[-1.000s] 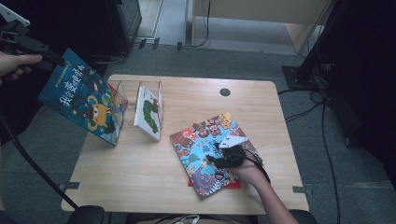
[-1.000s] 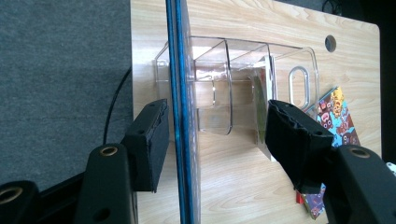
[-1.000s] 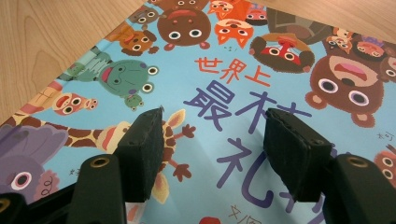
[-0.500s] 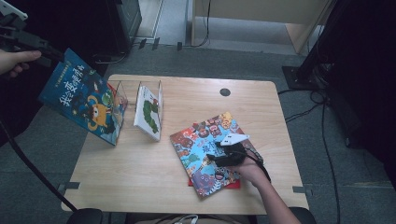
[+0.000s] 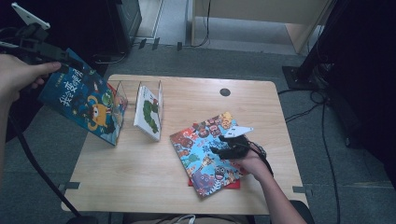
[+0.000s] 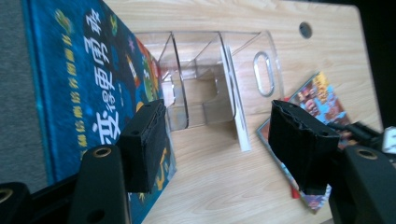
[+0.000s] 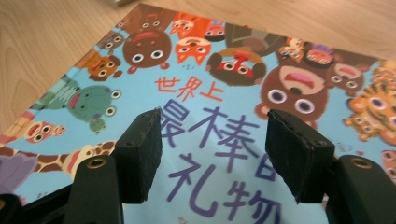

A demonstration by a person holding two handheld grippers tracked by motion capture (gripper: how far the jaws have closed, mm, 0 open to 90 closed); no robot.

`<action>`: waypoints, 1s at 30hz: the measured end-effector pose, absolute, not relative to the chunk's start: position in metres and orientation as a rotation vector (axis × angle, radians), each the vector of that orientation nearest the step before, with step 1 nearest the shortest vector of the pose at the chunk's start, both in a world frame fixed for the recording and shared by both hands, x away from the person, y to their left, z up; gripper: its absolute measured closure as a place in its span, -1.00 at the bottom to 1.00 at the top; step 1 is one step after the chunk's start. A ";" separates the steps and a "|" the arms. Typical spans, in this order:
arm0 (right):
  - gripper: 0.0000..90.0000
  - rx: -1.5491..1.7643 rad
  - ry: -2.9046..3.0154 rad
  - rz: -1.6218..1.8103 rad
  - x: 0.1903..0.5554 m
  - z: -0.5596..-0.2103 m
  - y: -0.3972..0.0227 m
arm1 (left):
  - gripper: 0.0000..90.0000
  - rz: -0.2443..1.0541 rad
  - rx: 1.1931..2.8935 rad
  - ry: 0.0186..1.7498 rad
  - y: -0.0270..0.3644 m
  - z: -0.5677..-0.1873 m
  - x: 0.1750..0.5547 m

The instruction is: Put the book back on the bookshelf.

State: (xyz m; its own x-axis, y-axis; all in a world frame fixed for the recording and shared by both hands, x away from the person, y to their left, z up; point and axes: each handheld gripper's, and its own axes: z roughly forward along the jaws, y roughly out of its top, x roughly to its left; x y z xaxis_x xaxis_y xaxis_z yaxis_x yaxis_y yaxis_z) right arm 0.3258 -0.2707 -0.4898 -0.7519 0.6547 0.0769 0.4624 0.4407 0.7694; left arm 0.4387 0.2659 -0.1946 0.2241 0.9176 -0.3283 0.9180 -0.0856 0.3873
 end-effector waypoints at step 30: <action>0.01 0.985 2.484 1.173 0.344 -0.486 -0.275 | -0.13 -0.105 2.081 1.420 0.166 -0.296 0.387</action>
State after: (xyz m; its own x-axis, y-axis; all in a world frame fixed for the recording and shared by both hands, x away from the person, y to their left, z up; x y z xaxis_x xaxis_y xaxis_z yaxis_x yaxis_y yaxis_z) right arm 0.3441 -0.2751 -0.4863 -0.7503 0.6563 0.0791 0.4782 0.4563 0.7504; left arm 0.3867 0.1662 -0.2957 0.4214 0.8191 -0.3892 0.8673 -0.2386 0.4369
